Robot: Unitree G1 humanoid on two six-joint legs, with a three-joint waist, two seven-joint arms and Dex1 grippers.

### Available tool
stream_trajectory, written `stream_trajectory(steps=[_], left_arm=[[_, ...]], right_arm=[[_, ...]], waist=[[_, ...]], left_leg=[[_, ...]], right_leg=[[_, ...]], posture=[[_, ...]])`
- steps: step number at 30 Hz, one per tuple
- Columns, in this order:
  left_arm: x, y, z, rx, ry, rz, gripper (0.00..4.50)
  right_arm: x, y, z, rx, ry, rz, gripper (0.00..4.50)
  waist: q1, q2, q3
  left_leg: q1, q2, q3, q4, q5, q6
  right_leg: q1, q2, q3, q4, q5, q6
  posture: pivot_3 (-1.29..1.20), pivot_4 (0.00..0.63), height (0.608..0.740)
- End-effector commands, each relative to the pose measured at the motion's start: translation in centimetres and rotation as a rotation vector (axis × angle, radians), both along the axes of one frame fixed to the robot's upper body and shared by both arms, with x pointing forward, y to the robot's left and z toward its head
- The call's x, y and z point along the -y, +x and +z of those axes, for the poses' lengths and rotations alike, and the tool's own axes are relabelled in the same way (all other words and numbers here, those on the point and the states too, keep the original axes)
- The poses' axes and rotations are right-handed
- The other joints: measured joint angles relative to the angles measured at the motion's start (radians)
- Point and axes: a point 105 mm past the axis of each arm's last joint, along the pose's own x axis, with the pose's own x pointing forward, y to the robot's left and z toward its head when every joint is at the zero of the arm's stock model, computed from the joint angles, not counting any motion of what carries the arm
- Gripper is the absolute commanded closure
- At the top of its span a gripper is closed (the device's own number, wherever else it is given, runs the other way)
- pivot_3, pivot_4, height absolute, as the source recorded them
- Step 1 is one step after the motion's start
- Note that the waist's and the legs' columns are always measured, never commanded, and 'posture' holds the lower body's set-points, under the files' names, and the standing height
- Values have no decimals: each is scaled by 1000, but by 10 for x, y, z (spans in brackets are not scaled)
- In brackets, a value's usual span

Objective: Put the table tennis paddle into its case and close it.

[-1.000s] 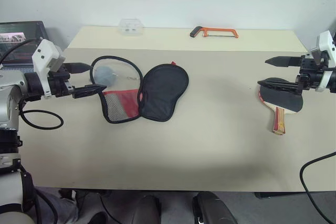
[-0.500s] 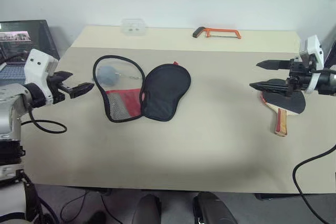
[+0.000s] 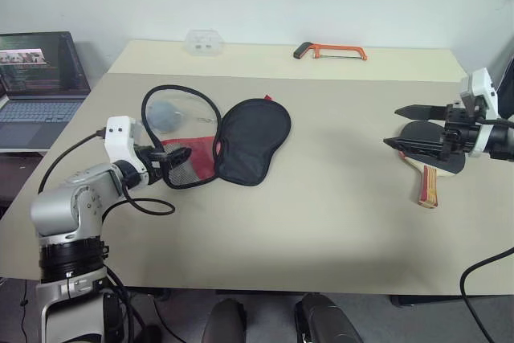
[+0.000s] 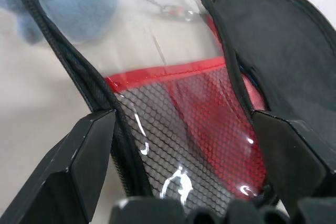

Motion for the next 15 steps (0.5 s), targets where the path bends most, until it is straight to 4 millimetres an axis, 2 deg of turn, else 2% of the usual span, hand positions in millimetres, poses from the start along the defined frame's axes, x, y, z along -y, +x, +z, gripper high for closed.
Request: stream_trajectory(steps=[1, 5, 9, 12, 15], left_arm=[[-2, -4, 11, 49, 6, 2, 0], [-15, -16, 26, 99, -33, -11, 0], [-32, -20, 44, 152, -103, 59, 0], [-34, -17, 34, 123, -95, 93, 0], [-27, -10, 20, 73, -74, 101, 0]], right_arm=[[3, -6, 13, 43, -2, -3, 43], [7, -8, 12, 40, -8, -18, 43], [9, -9, 11, 37, -11, -27, 43], [8, -10, 9, 34, -12, -28, 43], [9, -9, 10, 36, -13, -31, 43]], waist=[[0, 0, 0], [-1, 0, 0], [-1, 0, 0], [0, 0, 0], [0, 0, 0]], left_leg=[[0, 0, 0, 0, 0, 0], [0, 0, -1, 0, 0, 0], [0, 0, -1, 0, 0, 0], [0, 0, -2, 0, 0, 0], [0, -1, -3, 0, 0, 0]], right_leg=[[0, 0, 0, 0, 0, 0], [0, 0, 0, -1, 0, 0], [0, 0, 0, -1, 0, 0], [2, 0, -1, -2, 0, 0], [3, -1, -2, -2, 0, 0]], posture=[[0, 150, 740], [0, 150, 740], [0, 150, 740], [0, 150, 740], [0, 150, 740]])
